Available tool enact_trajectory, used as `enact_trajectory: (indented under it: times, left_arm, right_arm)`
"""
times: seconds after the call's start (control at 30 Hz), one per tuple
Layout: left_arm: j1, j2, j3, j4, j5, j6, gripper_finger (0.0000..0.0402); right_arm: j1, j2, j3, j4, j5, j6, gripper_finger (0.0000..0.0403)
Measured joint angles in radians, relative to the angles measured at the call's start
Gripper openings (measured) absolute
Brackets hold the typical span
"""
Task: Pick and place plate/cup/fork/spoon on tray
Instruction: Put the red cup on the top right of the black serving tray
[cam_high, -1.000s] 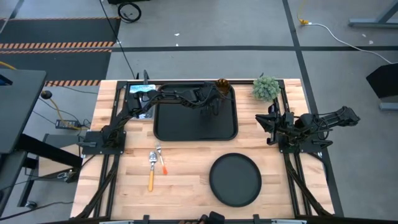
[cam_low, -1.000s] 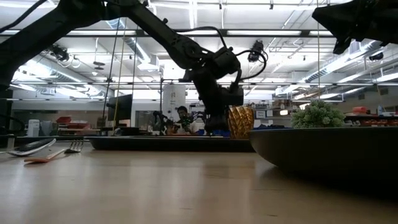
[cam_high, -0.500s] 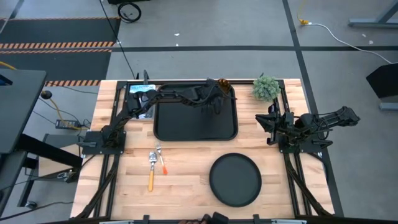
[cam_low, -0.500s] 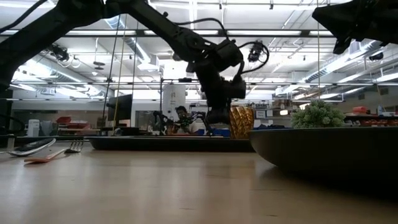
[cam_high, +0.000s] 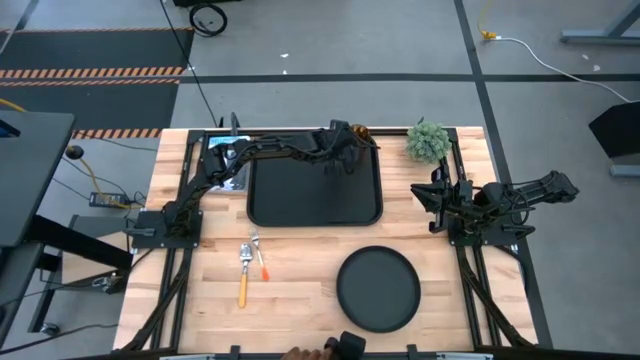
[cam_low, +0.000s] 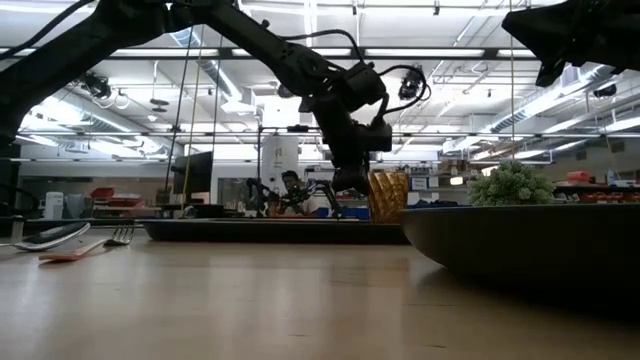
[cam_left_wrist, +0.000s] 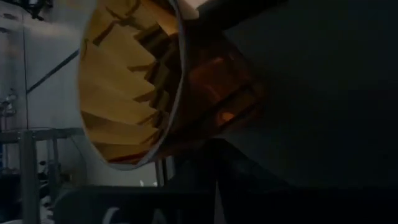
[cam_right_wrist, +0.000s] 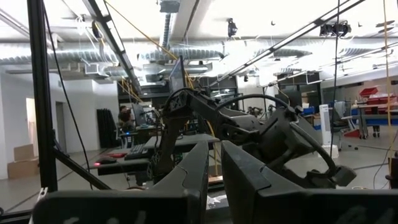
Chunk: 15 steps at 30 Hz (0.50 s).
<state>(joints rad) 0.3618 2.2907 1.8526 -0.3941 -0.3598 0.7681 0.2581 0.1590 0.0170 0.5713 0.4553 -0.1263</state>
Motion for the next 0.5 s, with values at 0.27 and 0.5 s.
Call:
enact_trajectory:
  times: [0.27,0.5]
  left_arm:
    - [0.007,0.0,0.0,0.028,0.058,-0.076,0.0011]
    - [-0.004,-0.003,0.0,-0.074,0.046,-0.102,0.0011]
  right_arm:
    - [0.0,0.0,0.0,0.0,0.0,-0.001,0.005]
    - [0.0,0.0,0.0,0.001,0.0,0.0,0.005]
